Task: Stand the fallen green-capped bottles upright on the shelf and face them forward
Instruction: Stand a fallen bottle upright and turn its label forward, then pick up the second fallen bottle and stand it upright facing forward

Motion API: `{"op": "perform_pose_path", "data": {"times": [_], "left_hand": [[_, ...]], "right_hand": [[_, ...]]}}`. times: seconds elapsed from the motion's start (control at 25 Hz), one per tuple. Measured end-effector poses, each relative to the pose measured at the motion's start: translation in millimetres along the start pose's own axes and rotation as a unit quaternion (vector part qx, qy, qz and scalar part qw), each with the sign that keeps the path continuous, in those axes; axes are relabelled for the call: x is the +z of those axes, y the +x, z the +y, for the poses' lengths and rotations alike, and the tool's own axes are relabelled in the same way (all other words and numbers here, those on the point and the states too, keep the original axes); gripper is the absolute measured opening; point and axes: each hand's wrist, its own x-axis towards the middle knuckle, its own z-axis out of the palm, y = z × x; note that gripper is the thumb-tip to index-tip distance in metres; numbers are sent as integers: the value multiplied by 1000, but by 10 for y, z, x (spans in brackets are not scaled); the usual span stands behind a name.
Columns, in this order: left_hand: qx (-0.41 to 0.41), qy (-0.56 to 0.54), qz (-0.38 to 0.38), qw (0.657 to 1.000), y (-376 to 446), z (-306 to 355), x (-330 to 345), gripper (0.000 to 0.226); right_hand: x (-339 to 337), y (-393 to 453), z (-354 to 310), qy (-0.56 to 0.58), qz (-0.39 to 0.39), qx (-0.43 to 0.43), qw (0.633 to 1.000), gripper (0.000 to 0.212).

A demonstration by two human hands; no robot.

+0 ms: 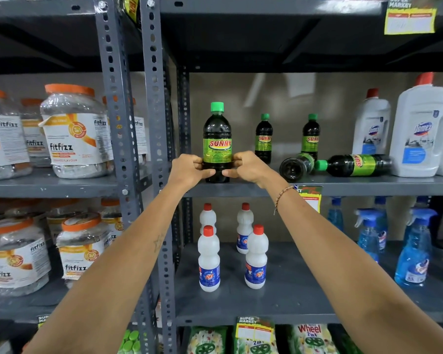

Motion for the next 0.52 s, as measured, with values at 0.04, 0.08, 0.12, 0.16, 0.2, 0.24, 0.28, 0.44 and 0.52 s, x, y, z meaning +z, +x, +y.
{"op": "perform_pose_path", "data": {"times": [0.04,0.08,0.12,0.16,0.2,0.24,0.28,0.44,0.52], "left_hand": [[-1,1,-1,1000,-9,4,1,44],[-4,0,-4,1000,-15,10,1,44],[-9,-2,-6,1000,-21,18,1,44],[-16,-7,1,1000,-25,26,6,44],[-19,-10,25,999,-36,42,15,44],[-11,-5,69,998,-57,58,31,40],[17,8,130,991,-101,82,69,33],[196,31,233,952,-335,222,470,17],[246,79,193,947,-397,289,785,19]], "right_hand": [[-7,-1,-3,-1,-4,1,1000,43],[-14,-5,-13,-2,-11,2,1000,43],[-20,-18,-26,-5,-21,3,1000,41],[-32,-32,-39,-16,-27,3,999,39],[-62,-50,-53,-42,-21,1,999,37],[-105,-65,-63,-78,3,-2,997,39],[-173,-77,-68,-115,43,-8,992,41],[-542,-136,-51,-308,221,-40,925,36],[-691,-154,23,-407,258,-7,876,51]]}}
